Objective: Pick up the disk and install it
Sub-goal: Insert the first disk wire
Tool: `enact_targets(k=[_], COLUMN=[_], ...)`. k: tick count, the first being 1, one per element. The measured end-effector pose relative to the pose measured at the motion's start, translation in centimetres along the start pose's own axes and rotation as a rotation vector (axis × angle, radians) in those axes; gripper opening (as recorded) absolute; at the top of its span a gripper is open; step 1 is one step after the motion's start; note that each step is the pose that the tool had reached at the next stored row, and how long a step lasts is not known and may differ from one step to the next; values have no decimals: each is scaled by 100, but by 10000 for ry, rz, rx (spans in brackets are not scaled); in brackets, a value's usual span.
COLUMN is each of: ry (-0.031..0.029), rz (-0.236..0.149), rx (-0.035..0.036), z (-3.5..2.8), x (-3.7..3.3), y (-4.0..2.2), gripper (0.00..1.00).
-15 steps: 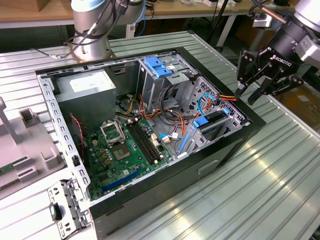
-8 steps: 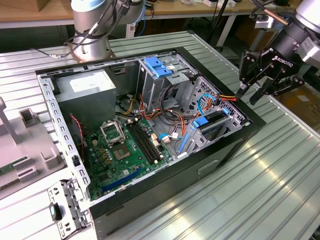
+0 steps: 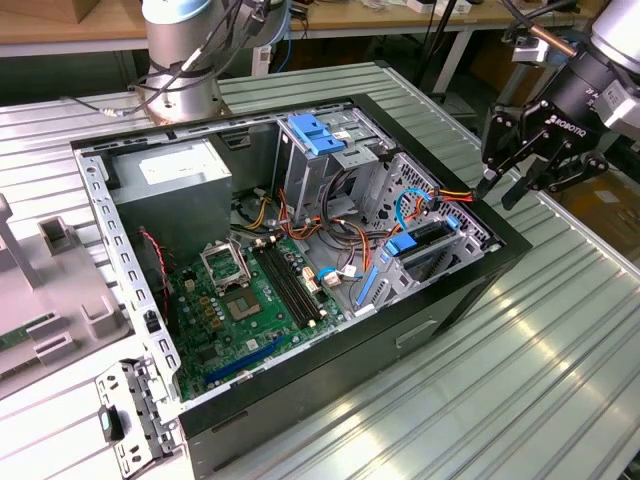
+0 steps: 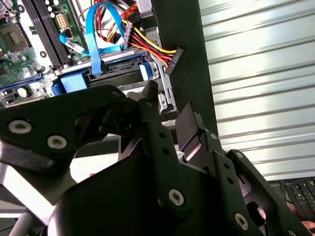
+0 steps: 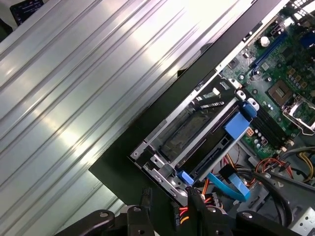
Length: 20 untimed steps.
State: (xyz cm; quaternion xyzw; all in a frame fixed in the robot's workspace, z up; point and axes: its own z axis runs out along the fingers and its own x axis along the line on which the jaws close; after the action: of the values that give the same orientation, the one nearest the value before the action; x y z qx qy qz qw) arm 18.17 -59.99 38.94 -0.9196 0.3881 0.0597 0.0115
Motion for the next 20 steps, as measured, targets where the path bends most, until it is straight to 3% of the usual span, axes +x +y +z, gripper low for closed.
enact_targets(k=[12,20], ry=[-1,0], rz=[-3,-39], rx=[-1,-5], z=[133,196], x=[-24,-12], y=[-168,-223], gripper=[42,42])
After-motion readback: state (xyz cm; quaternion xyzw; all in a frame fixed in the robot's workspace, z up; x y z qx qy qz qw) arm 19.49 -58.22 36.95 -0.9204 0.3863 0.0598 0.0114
